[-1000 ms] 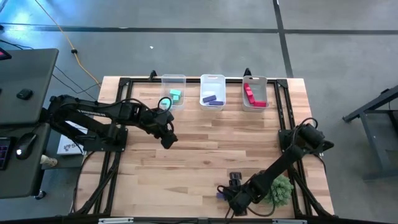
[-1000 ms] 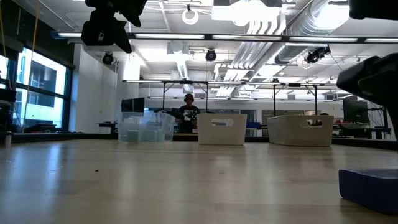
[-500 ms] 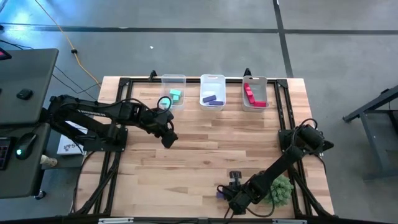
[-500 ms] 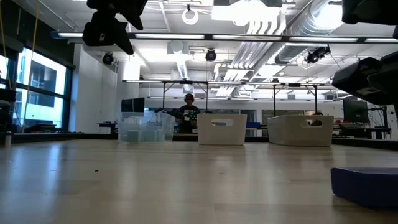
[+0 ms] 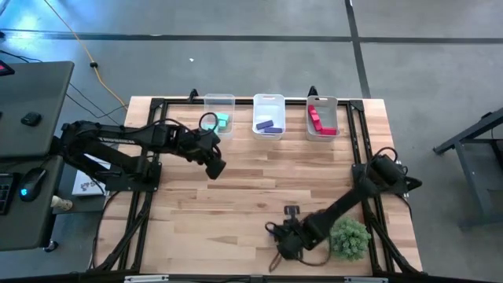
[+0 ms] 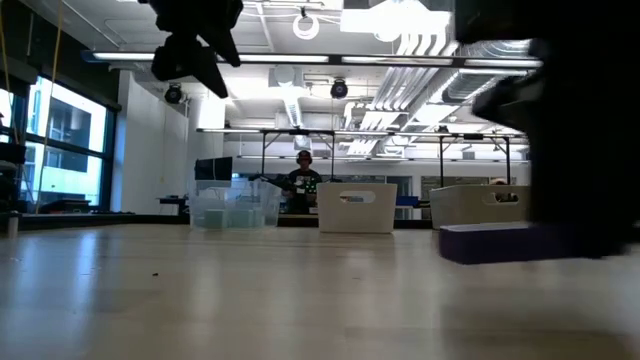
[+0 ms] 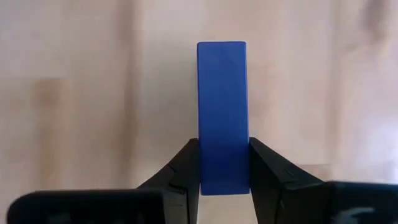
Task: Sort & place blocks by color
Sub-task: Put the violet block into the white bin
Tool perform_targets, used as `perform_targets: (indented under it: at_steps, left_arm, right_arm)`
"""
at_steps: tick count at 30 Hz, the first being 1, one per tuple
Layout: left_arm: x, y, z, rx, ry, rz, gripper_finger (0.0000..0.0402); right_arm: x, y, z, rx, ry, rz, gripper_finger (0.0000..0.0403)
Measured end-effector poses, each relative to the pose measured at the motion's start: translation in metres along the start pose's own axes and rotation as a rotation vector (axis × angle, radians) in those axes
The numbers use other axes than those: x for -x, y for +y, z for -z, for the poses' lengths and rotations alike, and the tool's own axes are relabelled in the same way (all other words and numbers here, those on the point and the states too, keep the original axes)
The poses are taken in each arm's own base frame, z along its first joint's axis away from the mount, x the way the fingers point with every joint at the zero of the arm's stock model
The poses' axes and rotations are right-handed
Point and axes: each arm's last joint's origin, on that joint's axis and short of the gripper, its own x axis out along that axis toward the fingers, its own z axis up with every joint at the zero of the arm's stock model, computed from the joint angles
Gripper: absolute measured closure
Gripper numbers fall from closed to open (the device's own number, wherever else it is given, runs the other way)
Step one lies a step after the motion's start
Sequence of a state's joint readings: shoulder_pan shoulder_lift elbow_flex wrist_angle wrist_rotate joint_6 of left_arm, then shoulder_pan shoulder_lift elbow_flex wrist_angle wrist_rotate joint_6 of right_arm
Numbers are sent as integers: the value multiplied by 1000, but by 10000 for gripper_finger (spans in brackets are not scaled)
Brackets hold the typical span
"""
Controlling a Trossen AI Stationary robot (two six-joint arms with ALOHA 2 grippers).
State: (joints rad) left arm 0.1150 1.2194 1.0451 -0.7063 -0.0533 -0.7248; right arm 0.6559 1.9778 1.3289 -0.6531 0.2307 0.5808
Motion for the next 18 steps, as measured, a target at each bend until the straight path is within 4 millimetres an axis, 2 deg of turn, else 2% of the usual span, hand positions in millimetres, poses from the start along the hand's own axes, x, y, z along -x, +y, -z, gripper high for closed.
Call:
perform_targets:
  at_steps: [10, 18]
  left_arm:
    - [0, 23, -19, -41, -57, -81, 259]
    - [1, 43, -32, -79, -82, -138, 259]
  right_arm:
    - [-2, -70, -39, 127, 85, 83, 322]
    - [0, -145, -72, 158, 88, 134, 321]
